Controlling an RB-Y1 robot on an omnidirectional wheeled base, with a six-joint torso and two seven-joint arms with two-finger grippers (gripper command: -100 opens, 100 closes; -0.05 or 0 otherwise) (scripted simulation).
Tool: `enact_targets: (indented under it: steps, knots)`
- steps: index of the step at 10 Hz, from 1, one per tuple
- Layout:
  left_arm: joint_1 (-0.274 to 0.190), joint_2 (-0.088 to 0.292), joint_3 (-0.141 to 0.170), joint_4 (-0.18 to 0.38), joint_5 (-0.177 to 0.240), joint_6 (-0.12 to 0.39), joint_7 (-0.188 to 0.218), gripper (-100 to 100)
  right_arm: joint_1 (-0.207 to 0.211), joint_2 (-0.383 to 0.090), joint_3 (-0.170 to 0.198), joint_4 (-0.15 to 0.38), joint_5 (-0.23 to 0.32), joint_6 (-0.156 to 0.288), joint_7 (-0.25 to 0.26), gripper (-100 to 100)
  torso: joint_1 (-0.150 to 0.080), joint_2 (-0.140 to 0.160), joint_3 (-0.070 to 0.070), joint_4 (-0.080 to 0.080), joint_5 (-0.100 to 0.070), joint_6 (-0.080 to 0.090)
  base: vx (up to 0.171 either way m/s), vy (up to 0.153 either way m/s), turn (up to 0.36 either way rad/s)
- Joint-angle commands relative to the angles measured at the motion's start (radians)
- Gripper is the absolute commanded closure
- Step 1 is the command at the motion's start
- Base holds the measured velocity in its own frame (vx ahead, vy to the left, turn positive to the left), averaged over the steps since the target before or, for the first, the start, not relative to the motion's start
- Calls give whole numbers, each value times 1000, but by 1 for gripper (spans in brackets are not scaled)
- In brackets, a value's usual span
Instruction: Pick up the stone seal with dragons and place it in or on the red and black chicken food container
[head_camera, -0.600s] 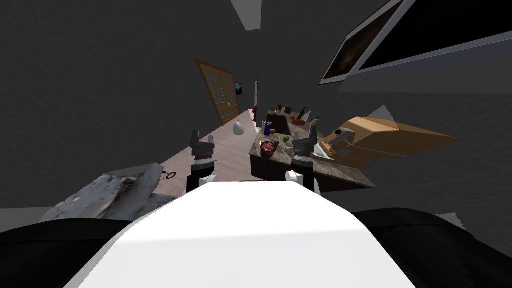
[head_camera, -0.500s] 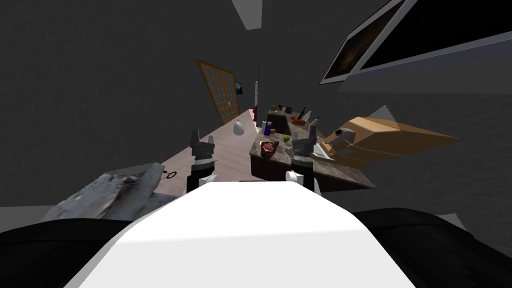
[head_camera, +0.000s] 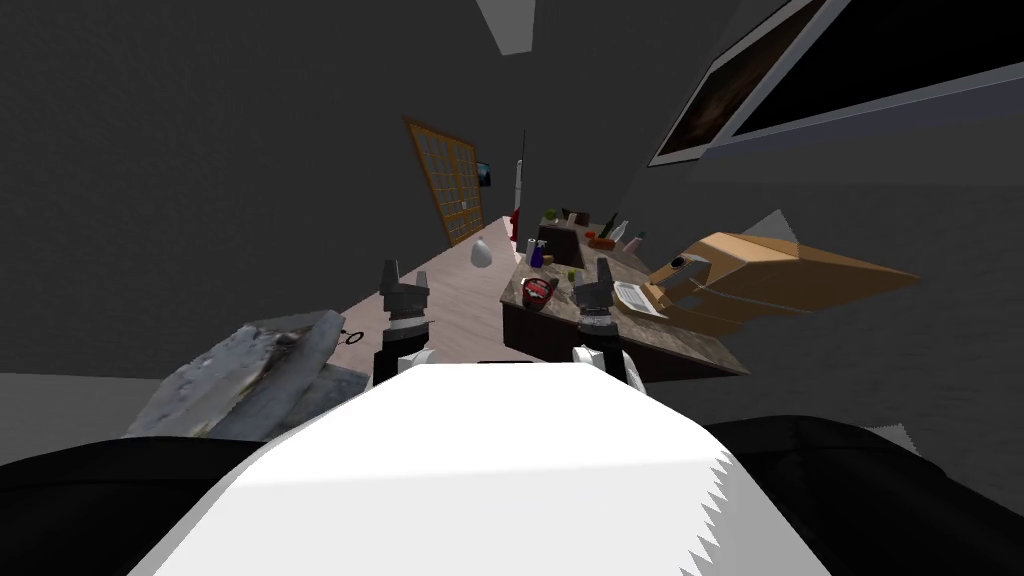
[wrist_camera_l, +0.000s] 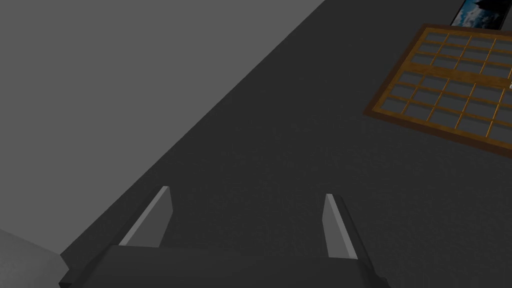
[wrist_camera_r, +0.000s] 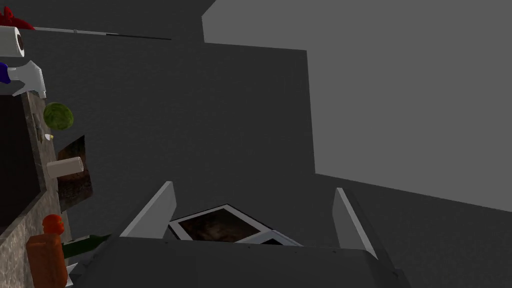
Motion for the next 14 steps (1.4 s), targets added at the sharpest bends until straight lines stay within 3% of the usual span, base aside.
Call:
enact_targets:
  steps: [1, 2, 4, 9, 12, 14]
  knots:
    - [0, 0, 0, 0, 0, 0, 0, 0, 4, -50, 18, 23, 7, -7, 1, -100, 0, 0, 0, 0, 0, 0, -72, -14, 75]
    - [0, 0, 0, 0, 0, 0, 0, 0, 4, -63, 18, 23, 7, -7, 1, -100, 1, -2, -1, -1, 0, 0, -61, -12, 45]
    - [0, 0, 0, 0, 0, 0, 0, 0, 10, -137, 55, 66, 24, -15, 3, -100, 1, -2, -1, -1, 0, 0, -109, -19, 134]
    - [0, 0, 0, 0, 0, 0, 0, 0, 15, -286, 100, 118, 45, -23, 7, -100, 0, -2, -1, -1, 0, 0, -87, -19, 74]
    - [0, 0, 0, 0, 0, 0, 0, 0, 17, -377, 149, 181, 70, -32, 14, -100, 1, -3, -2, -1, 0, 0, -86, -9, 101]
    - [0, 0, 0, 0, 0, 0, 0, 0, 17, -421, 149, 181, 70, -32, 14, -100, 0, -3, -2, -1, 0, 0, -47, -9, 22]
